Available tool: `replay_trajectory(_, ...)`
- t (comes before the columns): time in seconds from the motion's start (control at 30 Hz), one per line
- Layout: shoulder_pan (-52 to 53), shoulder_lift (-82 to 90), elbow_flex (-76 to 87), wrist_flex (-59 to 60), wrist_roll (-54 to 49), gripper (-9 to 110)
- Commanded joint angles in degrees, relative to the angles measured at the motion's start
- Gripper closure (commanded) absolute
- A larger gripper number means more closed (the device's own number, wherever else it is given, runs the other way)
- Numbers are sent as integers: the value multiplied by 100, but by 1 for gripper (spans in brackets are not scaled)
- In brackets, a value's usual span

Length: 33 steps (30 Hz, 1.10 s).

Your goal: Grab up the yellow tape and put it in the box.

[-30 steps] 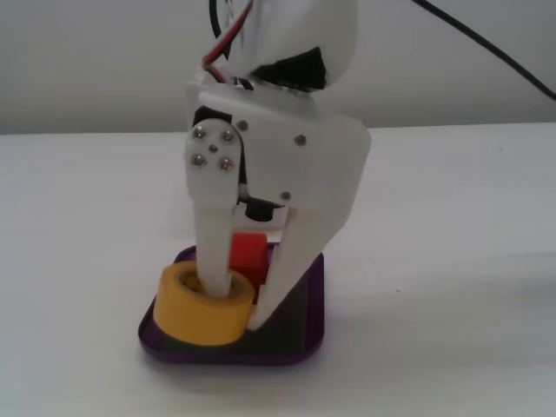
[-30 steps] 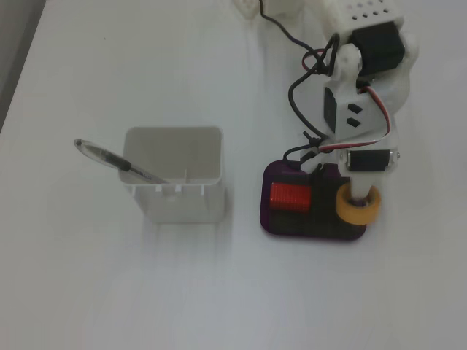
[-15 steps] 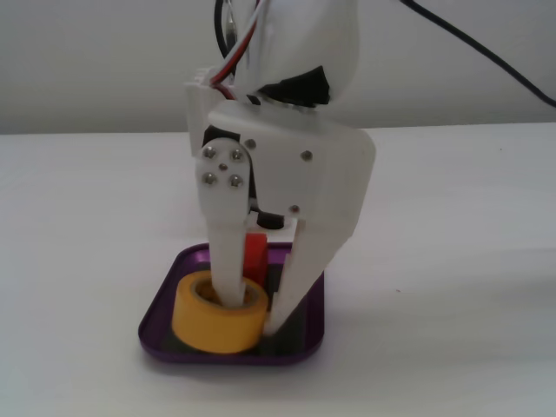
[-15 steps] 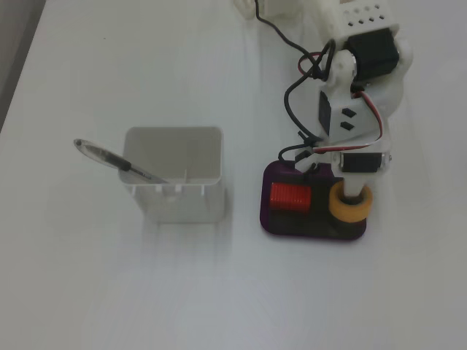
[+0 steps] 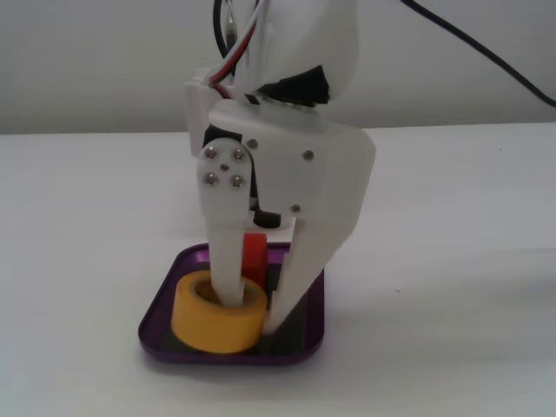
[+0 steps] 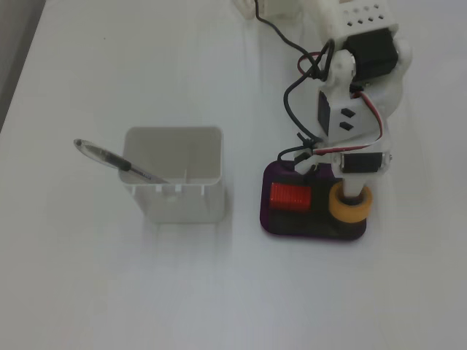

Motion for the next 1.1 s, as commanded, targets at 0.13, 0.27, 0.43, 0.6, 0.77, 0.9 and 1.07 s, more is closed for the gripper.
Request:
replay_trajectory(0.13, 369, 105, -149, 448, -70, 95)
replay_trajectory(0.27, 378, 167, -167, 940, -70, 86)
replay_trajectory(0.43, 290, 237, -237, 1222, -18, 85)
replay_trajectory(0.6, 167, 826, -861, 1696, -18, 84)
replay_trajectory(0.77, -114, 1503, -1424, 2224, -18, 84)
replay_trajectory(0.9, -352, 2145, -1705, 2786, 0, 84)
replay_trajectory(1.07, -404, 3234, -1327, 3120, 18, 85)
